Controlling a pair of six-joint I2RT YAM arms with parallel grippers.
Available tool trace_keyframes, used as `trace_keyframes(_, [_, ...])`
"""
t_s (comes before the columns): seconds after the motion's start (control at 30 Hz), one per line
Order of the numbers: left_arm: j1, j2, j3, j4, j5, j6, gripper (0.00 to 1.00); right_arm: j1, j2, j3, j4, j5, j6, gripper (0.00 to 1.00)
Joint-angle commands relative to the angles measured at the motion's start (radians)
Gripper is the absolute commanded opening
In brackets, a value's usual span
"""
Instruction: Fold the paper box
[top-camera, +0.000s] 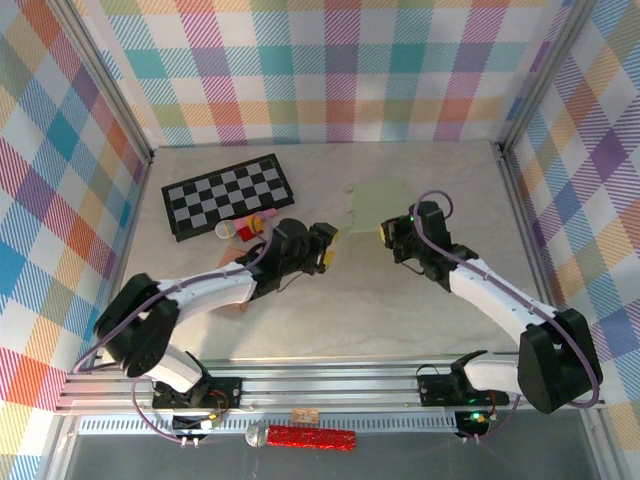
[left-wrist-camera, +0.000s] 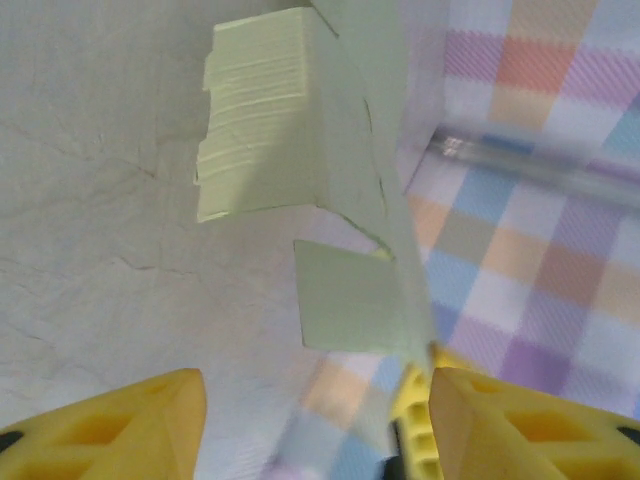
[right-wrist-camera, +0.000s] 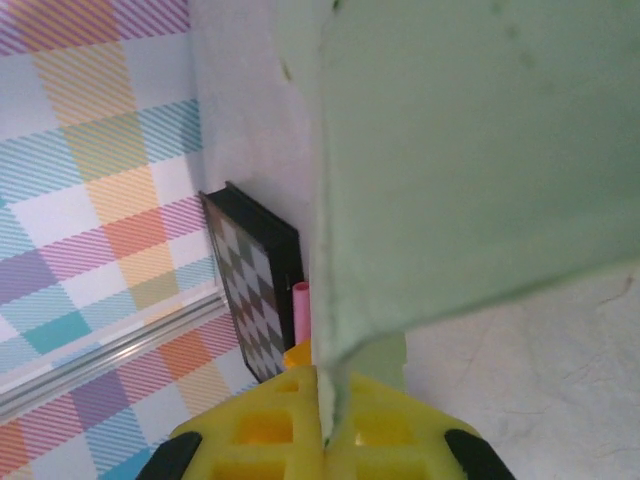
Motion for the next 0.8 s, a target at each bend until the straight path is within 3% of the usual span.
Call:
trace_keyframes(0.0, [0.022,-0.075,0.131,-0.433,0.047,0.399,0.63,-0.041,-0.009,0.122,-0.17,-0.117,-0.111,0.0])
trace_keyframes(0.1, [0.021,-0.099,0.224,-0.649,-0.023,0.616,0.64,-0.078,0.013,0.239,-0.288,-0.179,-0.175,0.0])
trace_keyframes(0.23, [0.029,-0.158,0.246,-0.718,-0.112,0.74,0.65,-0.104,0.031,0.383,-0.423,-0.228,-0.257,0.0])
trace_keyframes(0.63, [0.075,-0.204,0.316,-0.738,-0.115,0.775,0.63,-0.114,0.019,0.72,-0.849,-0.257,-0.259,0.0])
trace_keyframes(0.77, [0.094,-0.195,0.322,-0.681,-0.052,0.746,0.63,-0.115,0.052,0.698,-0.83,-0.288,-0.169,0.0])
